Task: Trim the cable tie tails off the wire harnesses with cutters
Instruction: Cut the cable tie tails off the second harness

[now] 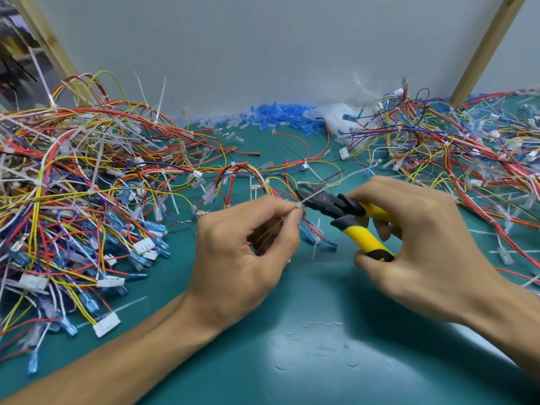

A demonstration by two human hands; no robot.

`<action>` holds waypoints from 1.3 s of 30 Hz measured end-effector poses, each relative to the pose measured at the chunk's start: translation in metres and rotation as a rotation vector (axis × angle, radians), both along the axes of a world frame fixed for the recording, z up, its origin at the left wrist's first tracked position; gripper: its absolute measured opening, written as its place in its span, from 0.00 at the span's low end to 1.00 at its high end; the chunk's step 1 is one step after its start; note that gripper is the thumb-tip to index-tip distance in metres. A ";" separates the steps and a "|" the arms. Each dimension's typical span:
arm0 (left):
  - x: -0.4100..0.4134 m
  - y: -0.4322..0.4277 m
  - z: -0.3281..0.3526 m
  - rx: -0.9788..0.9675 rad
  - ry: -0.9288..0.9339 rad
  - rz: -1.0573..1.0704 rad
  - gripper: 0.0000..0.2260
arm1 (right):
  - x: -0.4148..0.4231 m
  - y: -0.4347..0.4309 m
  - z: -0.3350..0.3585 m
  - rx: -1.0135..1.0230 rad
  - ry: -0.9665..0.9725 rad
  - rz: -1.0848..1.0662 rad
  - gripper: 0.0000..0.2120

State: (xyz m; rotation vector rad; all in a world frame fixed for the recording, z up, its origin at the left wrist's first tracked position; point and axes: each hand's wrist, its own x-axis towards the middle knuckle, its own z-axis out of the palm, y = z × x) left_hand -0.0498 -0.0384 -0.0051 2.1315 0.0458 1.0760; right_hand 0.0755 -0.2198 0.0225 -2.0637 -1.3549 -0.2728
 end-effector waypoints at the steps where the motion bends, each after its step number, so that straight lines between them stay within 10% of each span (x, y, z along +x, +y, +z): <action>1: 0.000 0.000 0.000 -0.005 -0.002 0.002 0.08 | 0.000 0.000 0.000 -0.008 0.004 0.015 0.16; 30: 0.001 0.008 0.001 -0.009 0.066 -0.104 0.07 | 0.001 -0.007 0.012 -0.127 0.034 0.113 0.13; 39: 0.009 0.006 0.002 -0.320 0.284 -0.376 0.16 | 0.004 -0.009 0.015 -0.167 0.927 0.351 0.17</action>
